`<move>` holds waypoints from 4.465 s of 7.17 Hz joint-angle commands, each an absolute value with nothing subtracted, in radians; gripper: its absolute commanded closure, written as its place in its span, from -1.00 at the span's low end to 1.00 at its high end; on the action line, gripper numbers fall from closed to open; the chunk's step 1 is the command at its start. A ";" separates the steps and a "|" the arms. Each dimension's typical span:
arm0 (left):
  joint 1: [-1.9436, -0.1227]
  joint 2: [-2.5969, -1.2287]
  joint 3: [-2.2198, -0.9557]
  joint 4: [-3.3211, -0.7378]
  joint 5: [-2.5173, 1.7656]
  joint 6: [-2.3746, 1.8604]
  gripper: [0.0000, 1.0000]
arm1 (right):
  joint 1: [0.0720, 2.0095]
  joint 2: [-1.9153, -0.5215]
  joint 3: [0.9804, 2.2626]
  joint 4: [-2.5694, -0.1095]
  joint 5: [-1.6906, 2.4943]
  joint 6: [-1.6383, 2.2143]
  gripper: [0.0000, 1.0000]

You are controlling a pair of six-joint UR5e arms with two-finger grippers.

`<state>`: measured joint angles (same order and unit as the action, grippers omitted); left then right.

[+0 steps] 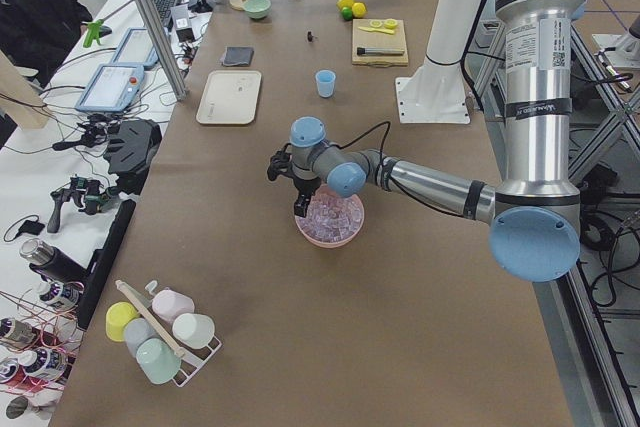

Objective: Put ice and cherries in cup
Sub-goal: 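Lower the left gripper into the ice and grasp another cube, then carry the ice cube with the left gripper over the light-blue cup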

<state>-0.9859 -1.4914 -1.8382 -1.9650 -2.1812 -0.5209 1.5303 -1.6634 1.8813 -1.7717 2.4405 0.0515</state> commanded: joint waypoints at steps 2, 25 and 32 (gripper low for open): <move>-0.985 -1.493 -1.829 -1.965 -2.181 -0.519 -0.56 | 1.531 -1.664 1.888 -1.772 2.441 0.052 -1.00; -1.086 -1.387 -1.962 -1.967 -2.207 -0.446 1.00 | 1.542 -1.698 1.939 -1.772 2.444 0.051 -1.00; -0.864 -1.959 -1.928 -1.924 -2.133 -1.093 1.00 | 1.542 -1.706 1.953 -1.772 2.444 0.048 -1.00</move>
<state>-0.9576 -1.8431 -1.9412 -1.9475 -2.2113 -0.9498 1.5417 -1.6999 1.9527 -1.7717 2.4436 0.0481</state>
